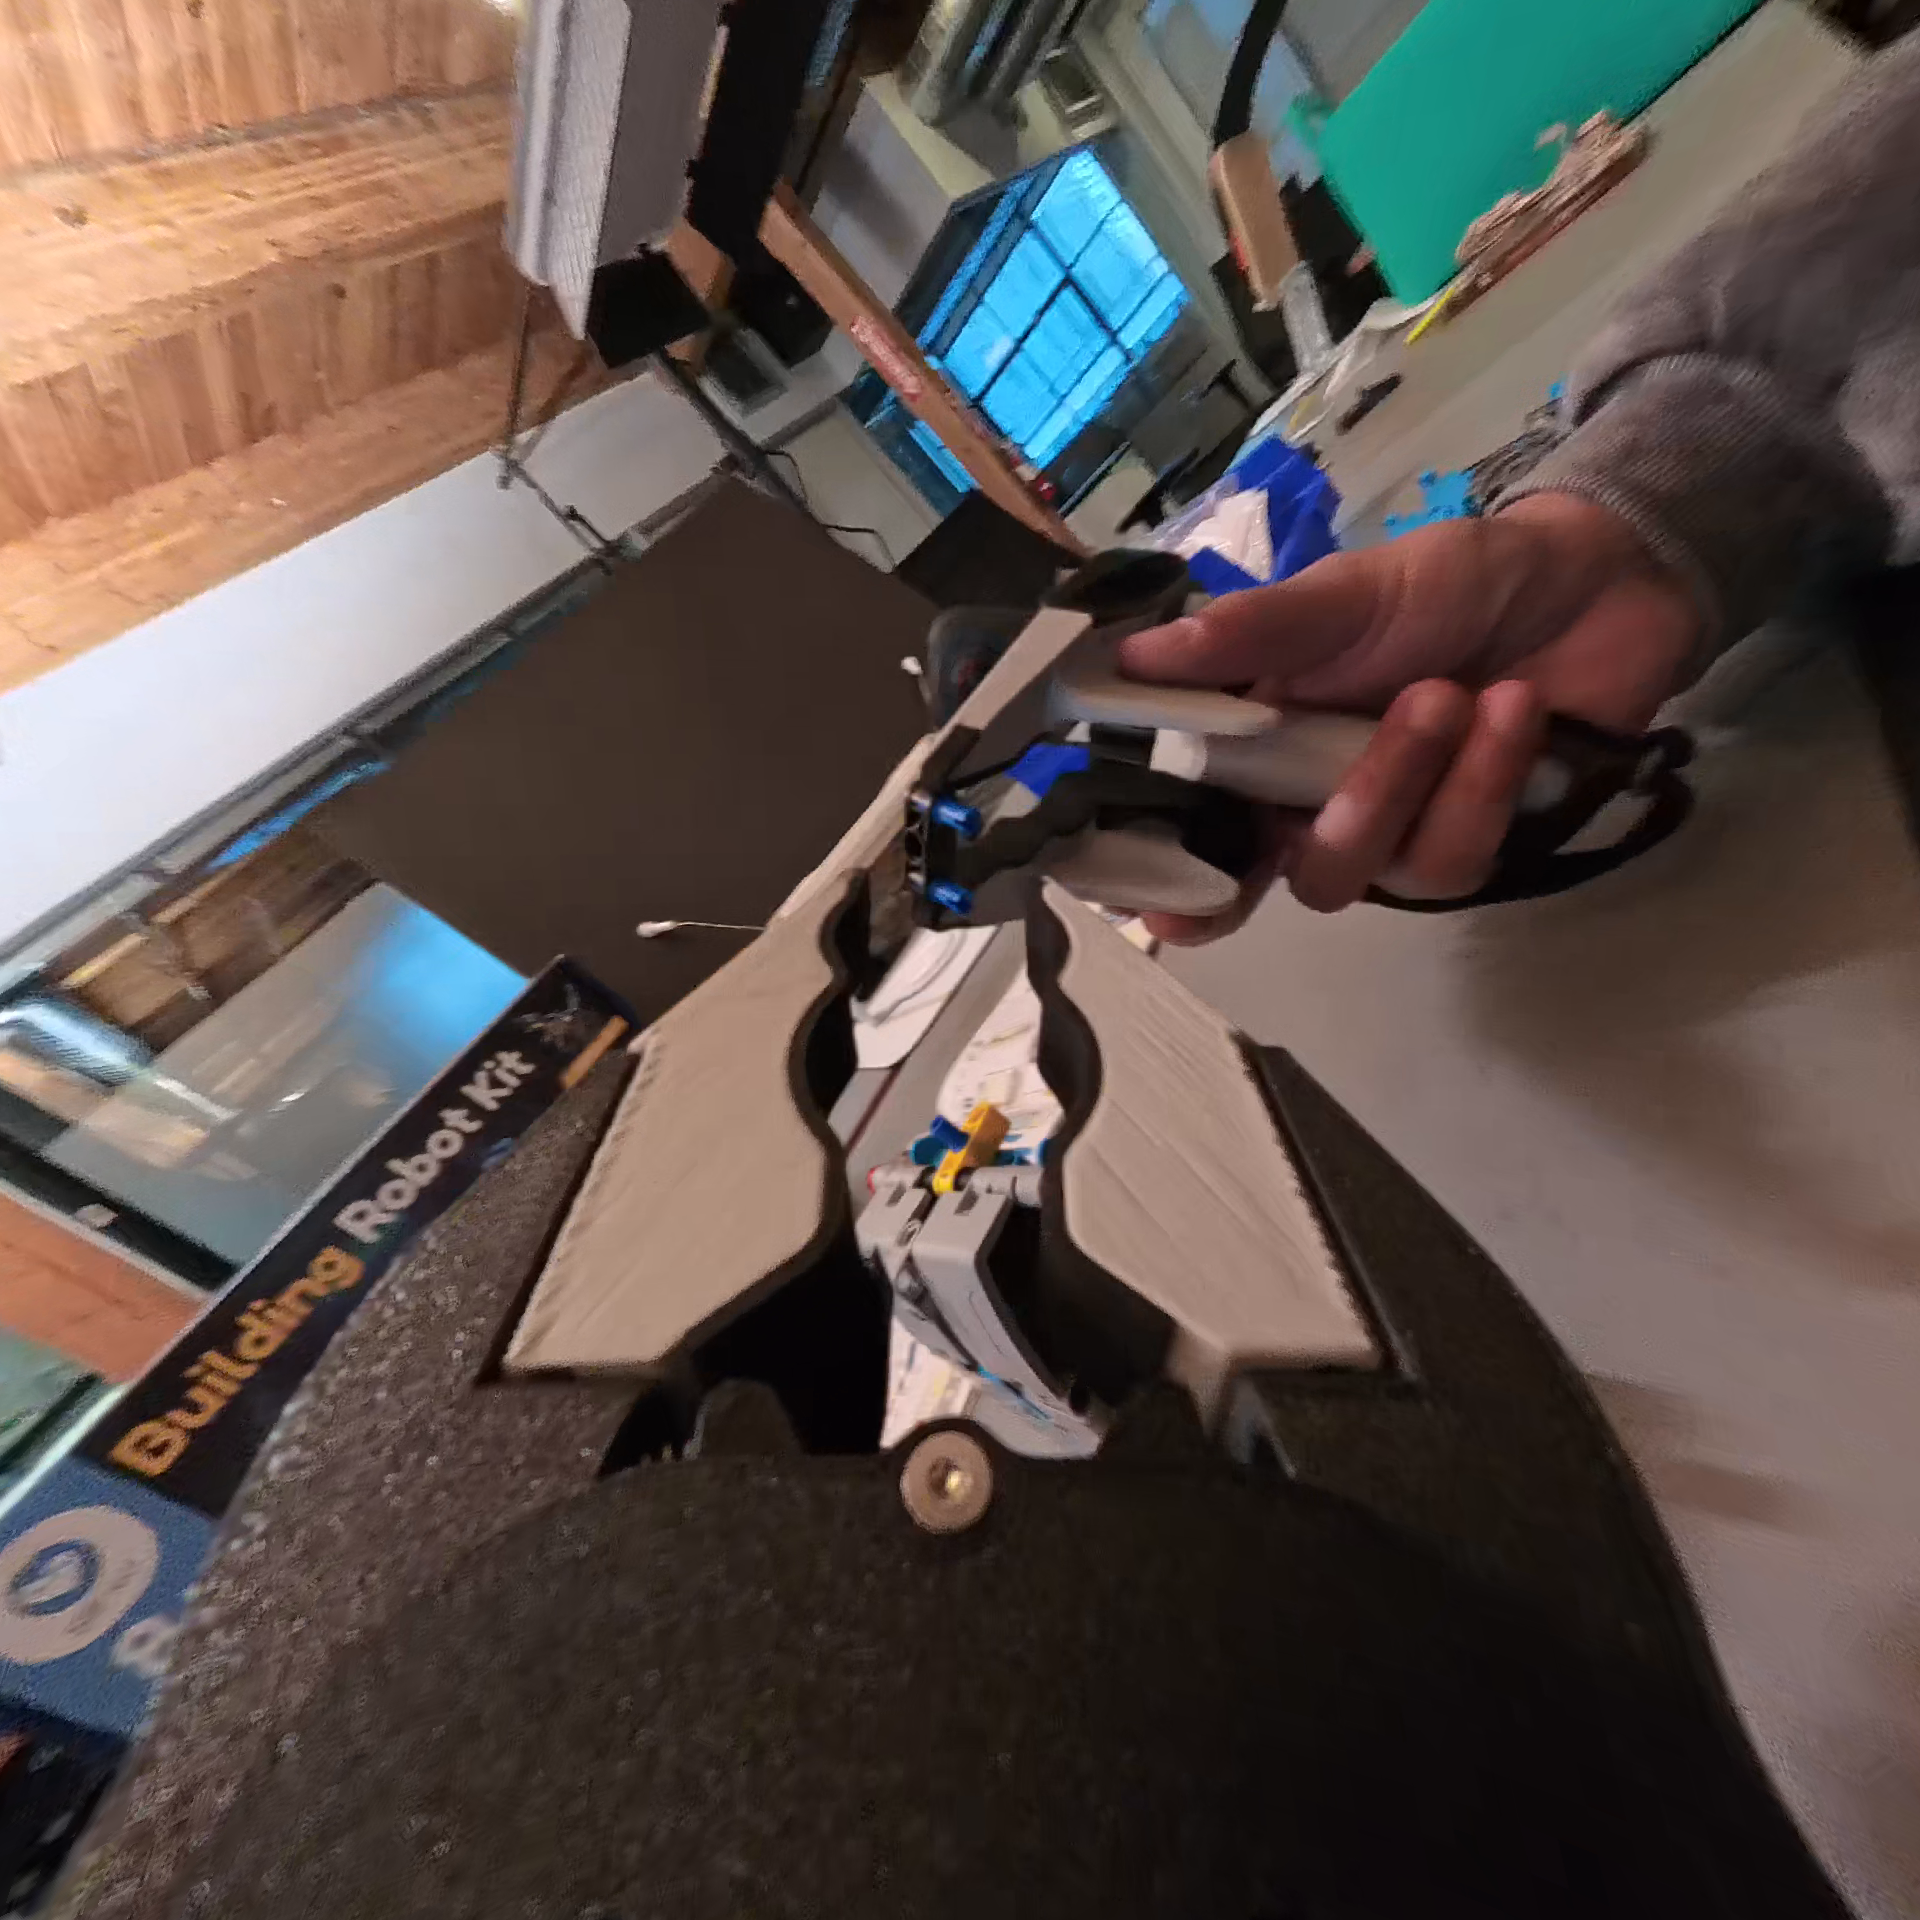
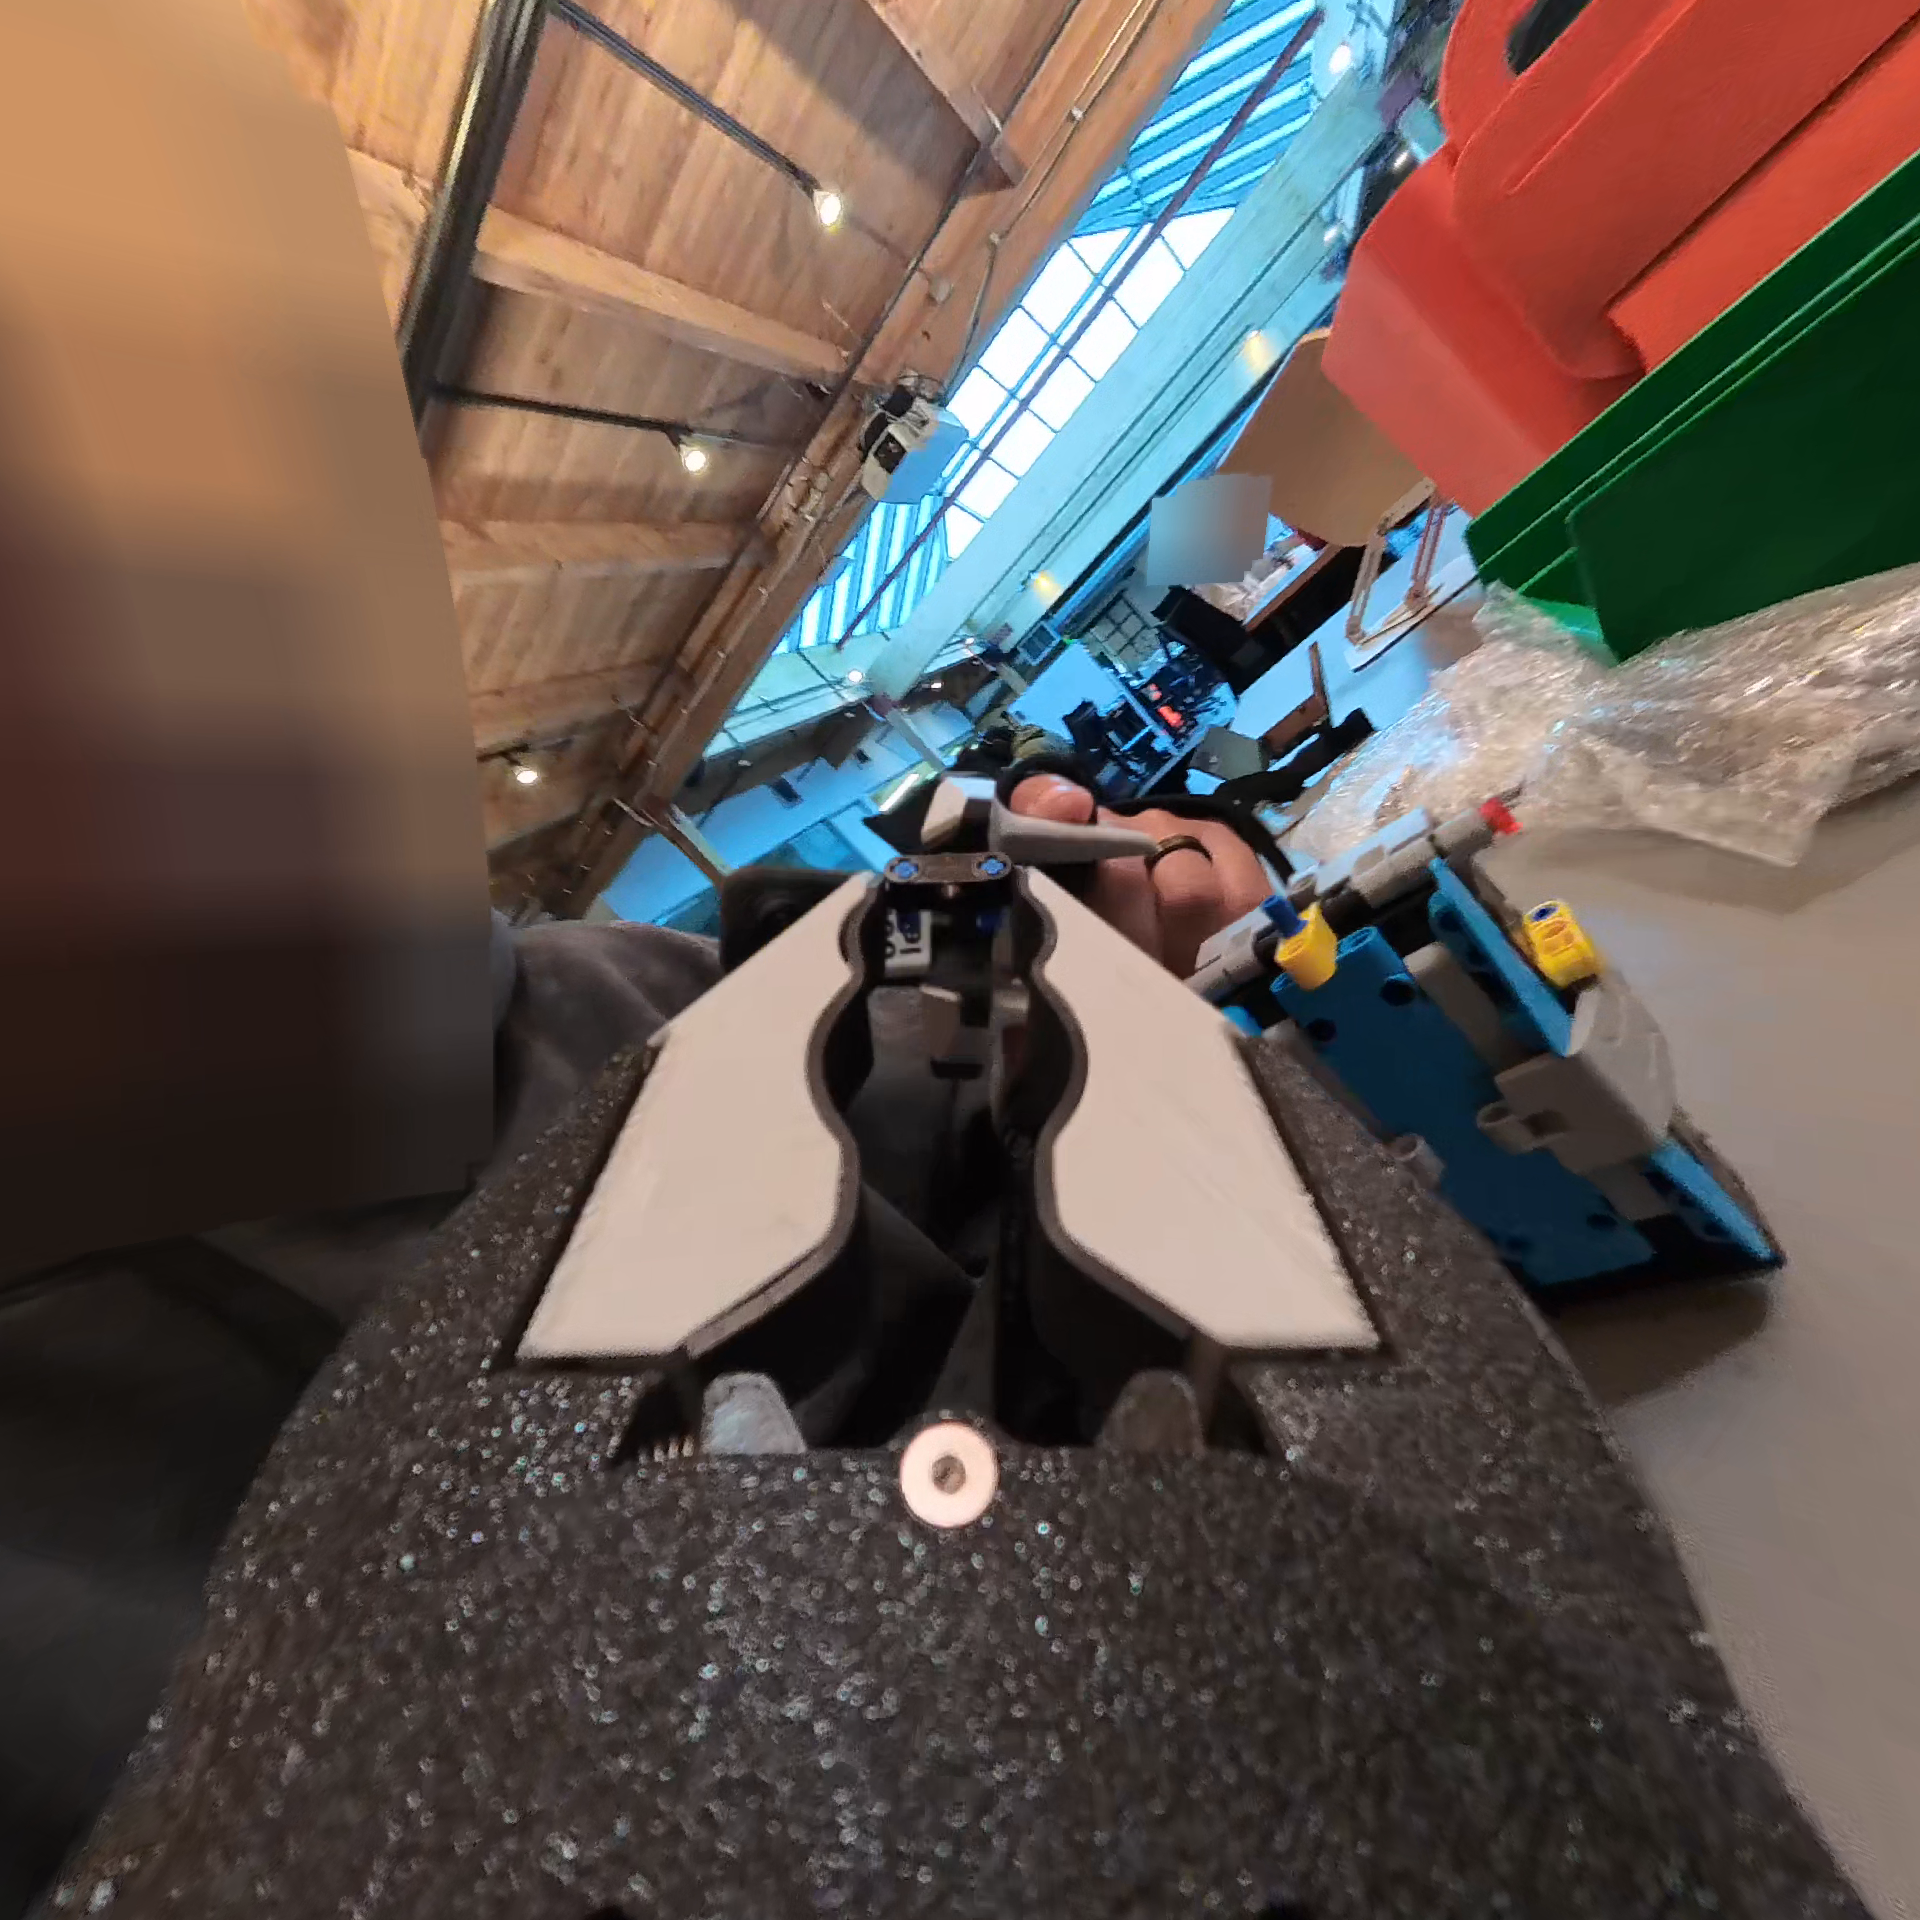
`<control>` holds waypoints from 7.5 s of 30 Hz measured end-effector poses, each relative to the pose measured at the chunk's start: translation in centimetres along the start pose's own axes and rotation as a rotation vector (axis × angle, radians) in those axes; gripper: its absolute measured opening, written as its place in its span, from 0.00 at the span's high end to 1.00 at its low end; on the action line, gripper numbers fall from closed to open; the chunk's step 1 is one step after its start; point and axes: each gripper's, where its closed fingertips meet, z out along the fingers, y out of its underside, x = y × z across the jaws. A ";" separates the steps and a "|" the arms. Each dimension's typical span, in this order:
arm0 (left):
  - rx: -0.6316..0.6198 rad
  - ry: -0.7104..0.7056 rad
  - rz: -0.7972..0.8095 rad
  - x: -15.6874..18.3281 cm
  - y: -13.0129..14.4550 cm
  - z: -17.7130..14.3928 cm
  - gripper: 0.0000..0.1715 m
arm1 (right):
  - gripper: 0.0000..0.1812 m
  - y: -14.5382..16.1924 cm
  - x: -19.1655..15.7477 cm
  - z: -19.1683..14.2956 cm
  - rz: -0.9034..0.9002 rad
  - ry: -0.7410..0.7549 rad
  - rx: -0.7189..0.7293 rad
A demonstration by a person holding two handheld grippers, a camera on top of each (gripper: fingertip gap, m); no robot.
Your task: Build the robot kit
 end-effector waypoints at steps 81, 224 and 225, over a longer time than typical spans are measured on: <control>-0.607 0.559 -0.446 6.9 14.3 -1.7 0.55 | 0.96 5.5 8.7 -3.0 -0.649 0.519 -1.270; -0.235 0.464 -1.402 4.5 6.3 -1.2 0.96 | 0.96 5.1 6.5 -2.8 -0.004 0.274 -0.305; -0.233 0.458 -1.413 4.4 6.3 -1.1 0.96 | 0.96 5.1 6.8 -2.8 -0.004 0.293 -0.304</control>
